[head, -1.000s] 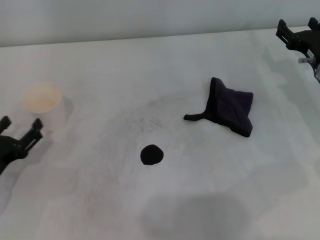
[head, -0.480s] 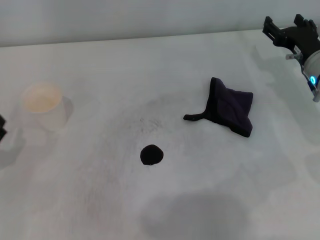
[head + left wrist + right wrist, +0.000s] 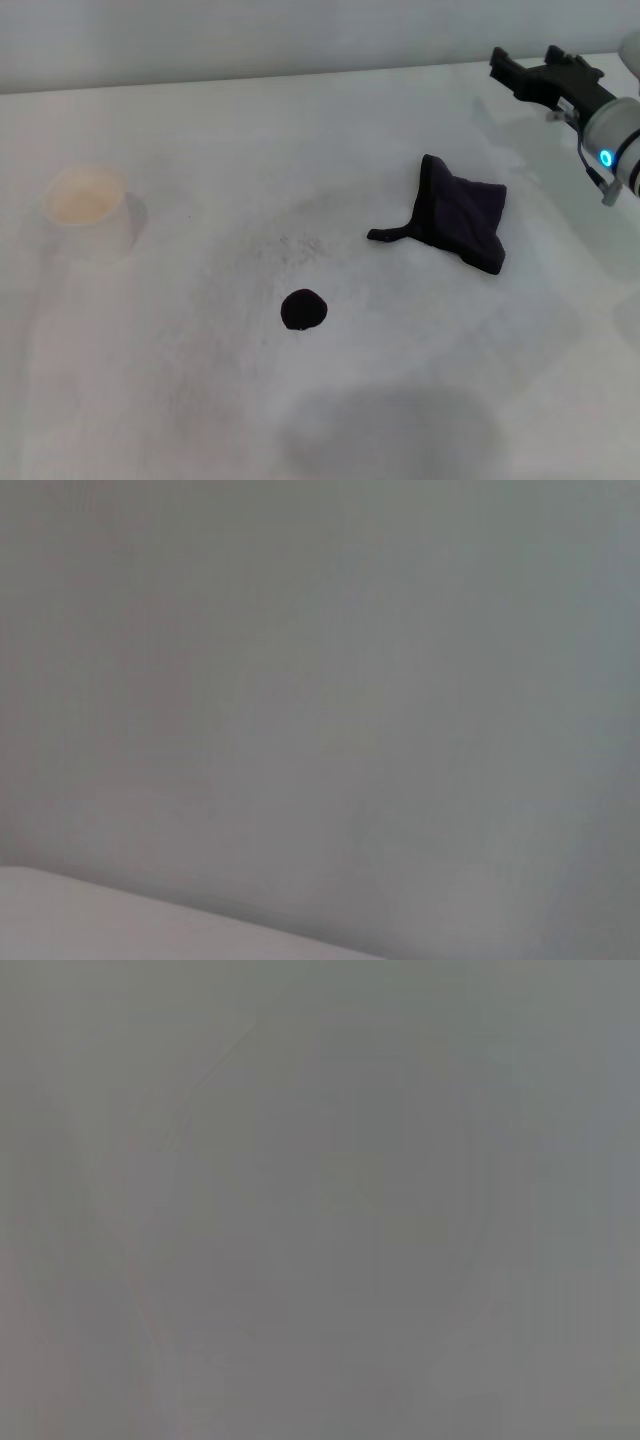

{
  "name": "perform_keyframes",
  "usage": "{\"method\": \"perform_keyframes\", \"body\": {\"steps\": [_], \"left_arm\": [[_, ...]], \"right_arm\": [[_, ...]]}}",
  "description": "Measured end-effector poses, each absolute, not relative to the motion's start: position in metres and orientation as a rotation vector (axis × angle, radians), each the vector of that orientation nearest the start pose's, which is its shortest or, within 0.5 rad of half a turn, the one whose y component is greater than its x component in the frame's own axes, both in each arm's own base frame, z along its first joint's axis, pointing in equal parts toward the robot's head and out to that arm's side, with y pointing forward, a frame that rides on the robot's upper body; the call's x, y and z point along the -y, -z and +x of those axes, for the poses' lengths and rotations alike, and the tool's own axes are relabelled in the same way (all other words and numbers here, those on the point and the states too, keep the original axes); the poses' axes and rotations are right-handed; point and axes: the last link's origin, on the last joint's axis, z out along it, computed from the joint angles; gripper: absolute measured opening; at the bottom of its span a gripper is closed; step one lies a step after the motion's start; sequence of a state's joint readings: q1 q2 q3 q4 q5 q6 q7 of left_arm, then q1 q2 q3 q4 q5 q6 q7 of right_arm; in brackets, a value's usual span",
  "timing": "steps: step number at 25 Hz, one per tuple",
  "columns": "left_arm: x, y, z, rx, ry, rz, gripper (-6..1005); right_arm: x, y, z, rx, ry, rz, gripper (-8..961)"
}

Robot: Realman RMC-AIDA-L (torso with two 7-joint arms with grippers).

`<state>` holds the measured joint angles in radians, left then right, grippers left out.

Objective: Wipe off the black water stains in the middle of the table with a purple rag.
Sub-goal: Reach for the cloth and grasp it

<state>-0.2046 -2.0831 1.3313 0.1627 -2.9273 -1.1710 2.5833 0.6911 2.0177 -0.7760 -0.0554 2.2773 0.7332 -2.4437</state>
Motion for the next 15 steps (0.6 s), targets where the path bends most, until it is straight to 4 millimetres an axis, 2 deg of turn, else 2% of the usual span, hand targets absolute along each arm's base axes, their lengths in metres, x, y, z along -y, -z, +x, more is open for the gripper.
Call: {"method": "perform_keyframes", "body": {"steps": [3, 6, 10, 15], "left_arm": [[-0.26, -0.01, -0.396, 0.858, 0.758, -1.473, 879], [-0.261, -0.013, -0.397, 0.848, 0.752, -1.458, 879], [-0.265, -0.014, -0.396, 0.833, 0.744, -1.458, 879], [-0.271, -0.018, -0.396, 0.831, 0.745, -1.435, 880]], "right_arm": [[-0.419, 0.001, 0.323, -0.933, -0.554, -1.788, 866], [-0.432, 0.004, 0.309, -0.914, -0.424, -1.924, 866], [-0.447, 0.003, 0.281, -0.857, -0.306, -2.052, 866], [-0.454, 0.007, 0.248, -0.854, -0.211, -2.24, 866]]}}
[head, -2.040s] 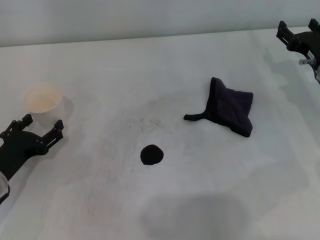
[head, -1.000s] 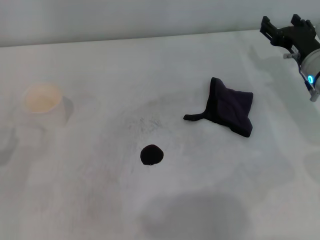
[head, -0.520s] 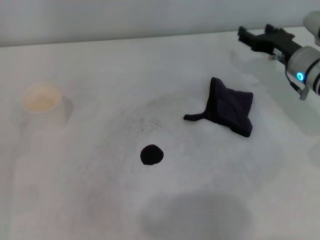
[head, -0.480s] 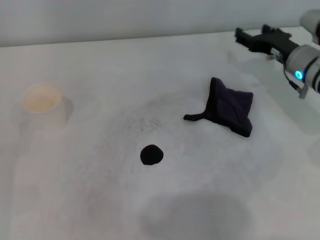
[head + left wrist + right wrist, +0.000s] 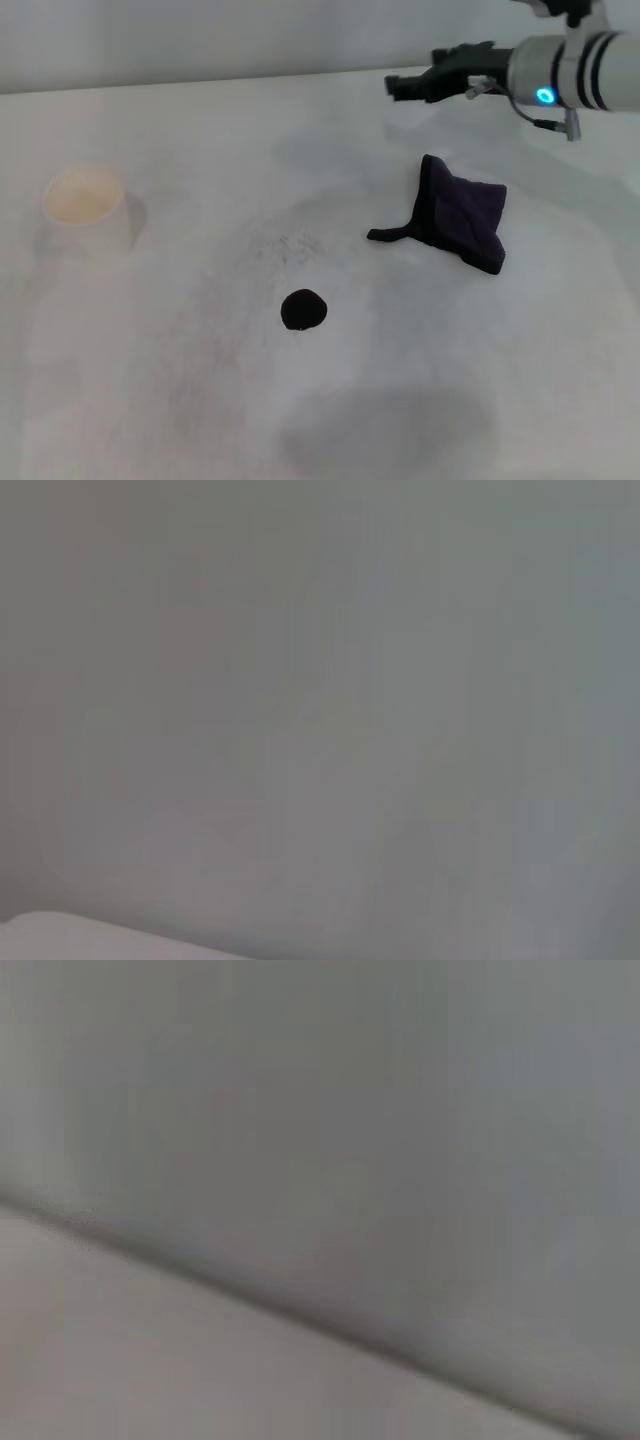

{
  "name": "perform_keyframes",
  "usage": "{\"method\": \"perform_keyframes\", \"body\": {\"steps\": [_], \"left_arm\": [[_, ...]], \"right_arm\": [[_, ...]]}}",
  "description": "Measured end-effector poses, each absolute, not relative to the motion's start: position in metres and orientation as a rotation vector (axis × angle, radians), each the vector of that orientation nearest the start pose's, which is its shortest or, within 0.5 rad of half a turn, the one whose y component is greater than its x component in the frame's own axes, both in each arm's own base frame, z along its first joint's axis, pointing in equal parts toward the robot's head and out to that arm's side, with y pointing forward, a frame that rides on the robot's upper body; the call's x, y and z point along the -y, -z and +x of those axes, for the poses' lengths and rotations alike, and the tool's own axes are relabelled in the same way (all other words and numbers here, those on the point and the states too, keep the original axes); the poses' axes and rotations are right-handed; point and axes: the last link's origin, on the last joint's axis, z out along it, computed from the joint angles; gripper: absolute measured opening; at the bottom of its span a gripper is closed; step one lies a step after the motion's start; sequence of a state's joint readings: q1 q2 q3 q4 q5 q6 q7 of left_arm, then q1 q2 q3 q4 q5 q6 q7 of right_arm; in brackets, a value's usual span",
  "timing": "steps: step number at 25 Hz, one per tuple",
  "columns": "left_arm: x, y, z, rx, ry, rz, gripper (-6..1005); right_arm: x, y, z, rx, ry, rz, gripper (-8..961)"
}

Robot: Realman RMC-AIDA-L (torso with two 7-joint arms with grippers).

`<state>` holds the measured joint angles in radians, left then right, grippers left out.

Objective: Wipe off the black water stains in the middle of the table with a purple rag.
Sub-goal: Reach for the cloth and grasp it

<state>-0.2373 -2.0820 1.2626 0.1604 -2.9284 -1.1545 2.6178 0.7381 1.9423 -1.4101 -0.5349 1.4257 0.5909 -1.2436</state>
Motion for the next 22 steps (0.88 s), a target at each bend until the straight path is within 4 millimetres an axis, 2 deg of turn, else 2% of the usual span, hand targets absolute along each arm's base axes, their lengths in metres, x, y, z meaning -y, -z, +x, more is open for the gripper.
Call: {"method": "perform_keyframes", "body": {"steps": [2, 3, 6, 12, 16, 22], "left_arm": [[-0.274, -0.018, -0.395, 0.831, 0.747, -1.432, 880], [-0.276, -0.018, -0.394, 0.83, 0.748, -1.434, 880], [-0.281, -0.018, -0.394, 0.838, 0.741, -1.431, 880], [-0.288, -0.019, -0.393, 0.846, 0.73, -1.426, 880], [-0.29, -0.022, -0.394, 0.842, 0.736, -1.406, 879], [-0.292, -0.027, -0.395, 0.844, 0.741, -1.377, 879]], "right_arm": [[-0.454, 0.009, 0.241, -0.852, -0.115, -2.291, 866], [-0.452, 0.01, 0.233, -0.849, -0.009, -2.318, 866], [-0.448, 0.011, 0.227, -0.816, 0.085, -2.337, 866], [-0.424, 0.009, 0.207, -0.784, 0.249, -2.356, 865], [-0.414, 0.008, 0.206, -0.889, 0.292, -2.362, 865], [-0.403, 0.009, 0.217, -0.967, 0.368, -2.373, 865]]}}
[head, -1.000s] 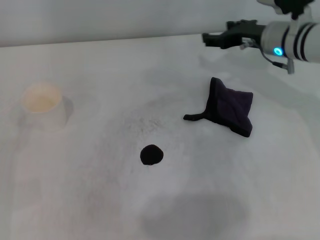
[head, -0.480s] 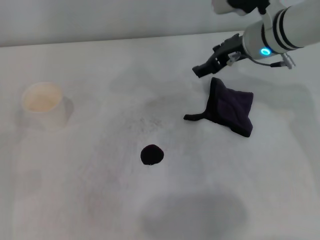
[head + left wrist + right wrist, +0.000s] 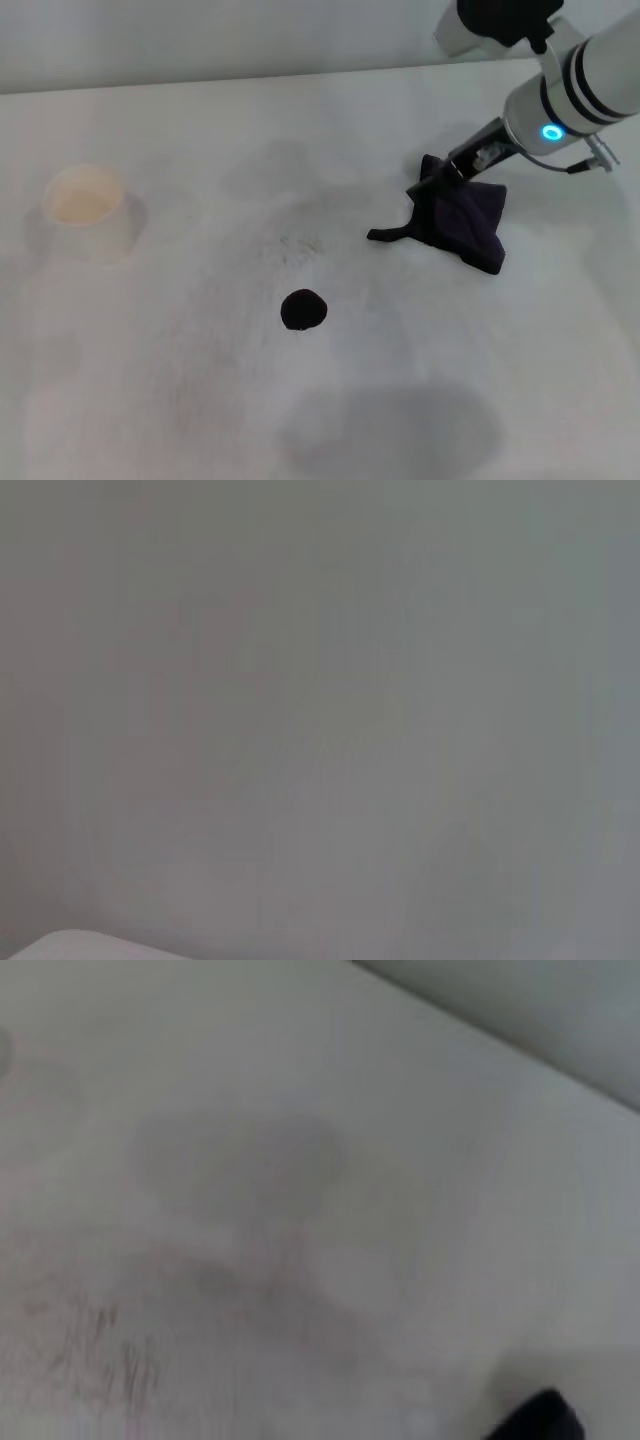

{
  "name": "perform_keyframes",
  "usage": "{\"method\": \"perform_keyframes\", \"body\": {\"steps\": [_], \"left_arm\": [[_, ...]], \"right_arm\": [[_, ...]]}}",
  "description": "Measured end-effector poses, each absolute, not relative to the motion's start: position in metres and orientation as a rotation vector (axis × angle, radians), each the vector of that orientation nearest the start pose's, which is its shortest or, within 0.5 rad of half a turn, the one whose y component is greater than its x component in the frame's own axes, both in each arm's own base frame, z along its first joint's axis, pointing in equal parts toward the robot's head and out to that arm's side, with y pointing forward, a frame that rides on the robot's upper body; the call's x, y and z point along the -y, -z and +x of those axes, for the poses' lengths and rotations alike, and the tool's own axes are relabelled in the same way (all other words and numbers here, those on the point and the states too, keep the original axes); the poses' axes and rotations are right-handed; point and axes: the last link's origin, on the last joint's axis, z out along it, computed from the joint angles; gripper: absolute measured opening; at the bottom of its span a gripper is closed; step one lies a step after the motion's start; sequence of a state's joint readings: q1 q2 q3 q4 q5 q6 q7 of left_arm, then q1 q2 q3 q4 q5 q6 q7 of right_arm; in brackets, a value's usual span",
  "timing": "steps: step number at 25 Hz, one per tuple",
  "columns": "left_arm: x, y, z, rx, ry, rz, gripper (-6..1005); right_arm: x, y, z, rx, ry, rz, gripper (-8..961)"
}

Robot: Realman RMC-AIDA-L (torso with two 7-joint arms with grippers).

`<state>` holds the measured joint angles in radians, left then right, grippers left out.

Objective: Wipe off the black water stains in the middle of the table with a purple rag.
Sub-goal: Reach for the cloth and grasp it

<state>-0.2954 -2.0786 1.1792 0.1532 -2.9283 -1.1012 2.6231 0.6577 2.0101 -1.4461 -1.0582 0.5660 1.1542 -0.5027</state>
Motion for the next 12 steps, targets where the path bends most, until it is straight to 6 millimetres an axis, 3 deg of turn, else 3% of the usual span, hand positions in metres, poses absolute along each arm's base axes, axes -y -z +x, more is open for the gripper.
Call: {"method": "perform_keyframes", "body": {"steps": [12], "left_arm": [[-0.294, -0.029, -0.394, 0.821, 0.734, -1.383, 879]], "right_arm": [[-0.4, 0.012, 0.242, -1.017, 0.456, -2.331, 865]]}}
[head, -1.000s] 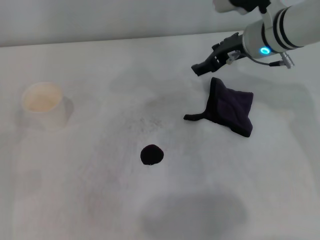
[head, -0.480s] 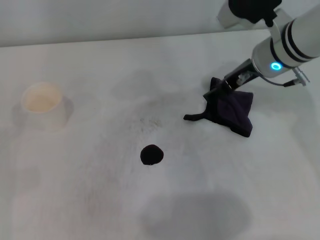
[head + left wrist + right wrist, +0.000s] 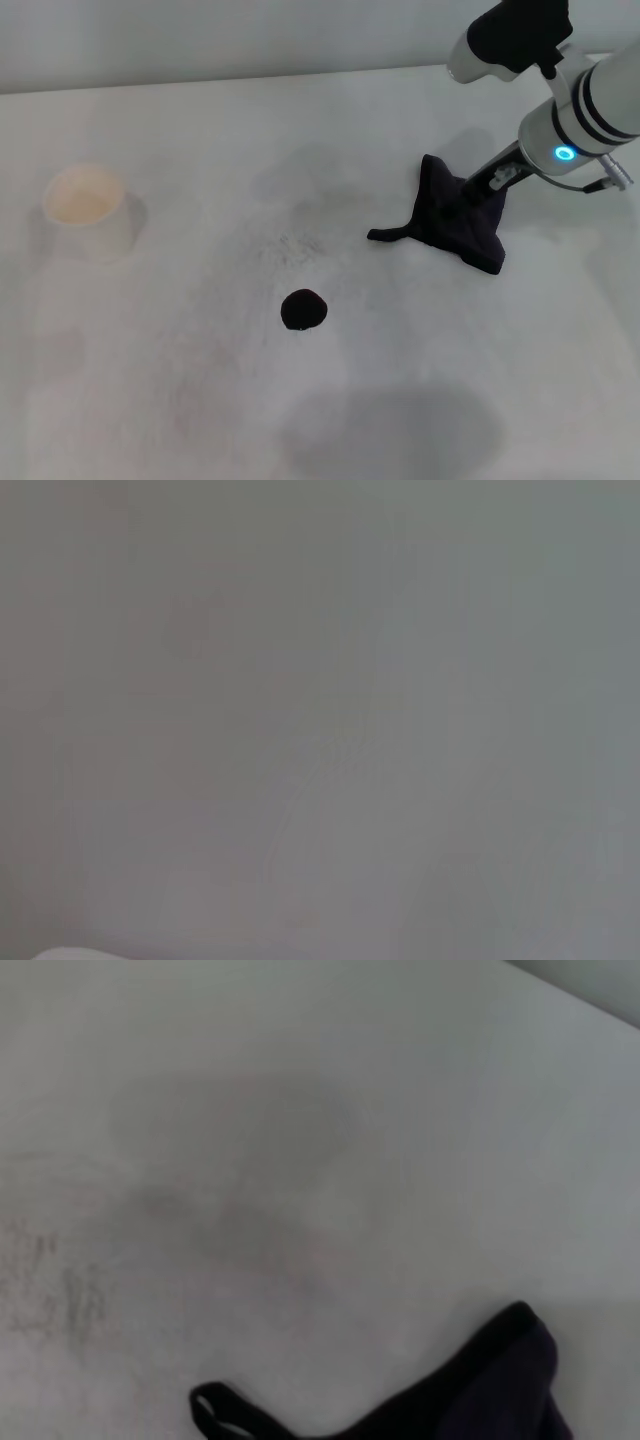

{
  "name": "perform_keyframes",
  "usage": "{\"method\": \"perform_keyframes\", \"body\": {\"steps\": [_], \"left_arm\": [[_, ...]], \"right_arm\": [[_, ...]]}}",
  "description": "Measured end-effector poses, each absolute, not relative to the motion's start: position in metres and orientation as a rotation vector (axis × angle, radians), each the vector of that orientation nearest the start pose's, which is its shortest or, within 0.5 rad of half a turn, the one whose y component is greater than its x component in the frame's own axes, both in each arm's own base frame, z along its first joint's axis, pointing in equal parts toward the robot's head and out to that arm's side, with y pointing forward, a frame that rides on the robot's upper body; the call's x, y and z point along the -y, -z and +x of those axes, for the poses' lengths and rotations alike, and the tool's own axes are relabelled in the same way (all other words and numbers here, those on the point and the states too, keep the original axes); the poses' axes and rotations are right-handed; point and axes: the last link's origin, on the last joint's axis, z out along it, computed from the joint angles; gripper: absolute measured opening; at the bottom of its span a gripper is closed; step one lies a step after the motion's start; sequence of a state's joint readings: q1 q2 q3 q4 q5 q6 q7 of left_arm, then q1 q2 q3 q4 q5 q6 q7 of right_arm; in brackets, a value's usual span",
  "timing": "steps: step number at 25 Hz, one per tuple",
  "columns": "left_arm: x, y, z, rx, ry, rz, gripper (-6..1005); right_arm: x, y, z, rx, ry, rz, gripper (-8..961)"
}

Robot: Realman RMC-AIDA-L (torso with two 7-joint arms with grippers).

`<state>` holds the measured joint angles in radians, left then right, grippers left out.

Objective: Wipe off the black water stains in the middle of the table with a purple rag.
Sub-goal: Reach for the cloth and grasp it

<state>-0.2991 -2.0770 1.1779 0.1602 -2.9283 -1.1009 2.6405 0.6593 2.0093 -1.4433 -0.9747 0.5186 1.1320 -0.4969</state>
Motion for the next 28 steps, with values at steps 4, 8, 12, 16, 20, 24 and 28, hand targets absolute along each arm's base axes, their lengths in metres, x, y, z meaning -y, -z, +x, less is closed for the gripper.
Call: {"method": "perform_keyframes", "body": {"steps": [4, 8, 12, 16, 20, 24, 28], "left_arm": [[-0.293, -0.028, -0.395, 0.822, 0.727, -1.383, 880], [-0.293, -0.027, -0.395, 0.825, 0.726, -1.383, 880], [-0.293, -0.027, -0.395, 0.826, 0.726, -1.383, 880], [-0.293, -0.026, -0.394, 0.826, 0.727, -1.383, 880], [-0.293, -0.026, -0.394, 0.825, 0.73, -1.384, 880], [-0.293, -0.026, -0.393, 0.825, 0.733, -1.383, 879], [-0.293, -0.026, -0.393, 0.825, 0.735, -1.383, 879]], "right_arm": [[-0.399, 0.013, 0.247, -1.022, 0.476, -2.321, 865], [-0.398, 0.014, 0.249, -1.027, 0.483, -2.323, 838], [-0.397, 0.015, 0.251, -1.027, 0.489, -2.324, 766], [-0.397, 0.016, 0.251, -1.026, 0.493, -2.325, 644], [-0.398, 0.017, 0.251, -1.02, 0.492, -2.326, 481], [-0.397, 0.019, 0.253, -1.024, 0.496, -2.326, 348], [-0.396, 0.02, 0.255, -1.029, 0.5, -2.323, 258]]}}
